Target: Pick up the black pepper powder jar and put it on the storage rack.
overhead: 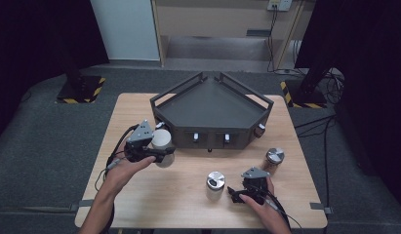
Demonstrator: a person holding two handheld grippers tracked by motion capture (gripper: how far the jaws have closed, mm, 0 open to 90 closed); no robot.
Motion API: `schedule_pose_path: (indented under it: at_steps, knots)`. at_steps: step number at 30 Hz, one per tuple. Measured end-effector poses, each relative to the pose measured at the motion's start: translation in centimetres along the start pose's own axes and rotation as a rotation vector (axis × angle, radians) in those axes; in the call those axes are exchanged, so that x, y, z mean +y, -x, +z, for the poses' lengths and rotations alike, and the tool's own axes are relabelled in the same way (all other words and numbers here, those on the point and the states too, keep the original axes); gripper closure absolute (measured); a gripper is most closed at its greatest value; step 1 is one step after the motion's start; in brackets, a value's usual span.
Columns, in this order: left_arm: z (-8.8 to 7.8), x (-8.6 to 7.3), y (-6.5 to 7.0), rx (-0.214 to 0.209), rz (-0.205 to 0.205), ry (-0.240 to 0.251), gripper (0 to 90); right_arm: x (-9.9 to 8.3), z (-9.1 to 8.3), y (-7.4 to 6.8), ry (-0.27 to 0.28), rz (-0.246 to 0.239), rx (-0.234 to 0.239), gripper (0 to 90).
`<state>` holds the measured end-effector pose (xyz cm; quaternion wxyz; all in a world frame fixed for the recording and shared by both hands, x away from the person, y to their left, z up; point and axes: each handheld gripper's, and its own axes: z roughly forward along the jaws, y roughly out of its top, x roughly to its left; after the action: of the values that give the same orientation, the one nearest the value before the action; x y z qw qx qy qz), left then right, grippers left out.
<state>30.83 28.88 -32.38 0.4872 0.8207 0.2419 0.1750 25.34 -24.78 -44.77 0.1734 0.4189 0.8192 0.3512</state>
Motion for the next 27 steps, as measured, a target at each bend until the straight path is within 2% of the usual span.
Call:
schedule_pose_path:
  at_steps: [9,22,27]
  knots:
    - [0.2,1.5,-0.5,-0.023,0.007,0.004,33.1,0.0,0.0,0.0,0.0,0.0,0.0,1.6]
    - [0.7,4.7,-1.1,-0.05,0.048,0.017,33.1,0.0,0.0,0.0,0.0,0.0,0.0,1.6]
    - [1.1,5.6,-1.4,-0.062,0.044,0.026,33.1,0.0,0.0,0.0,0.0,0.0,0.0,1.6]
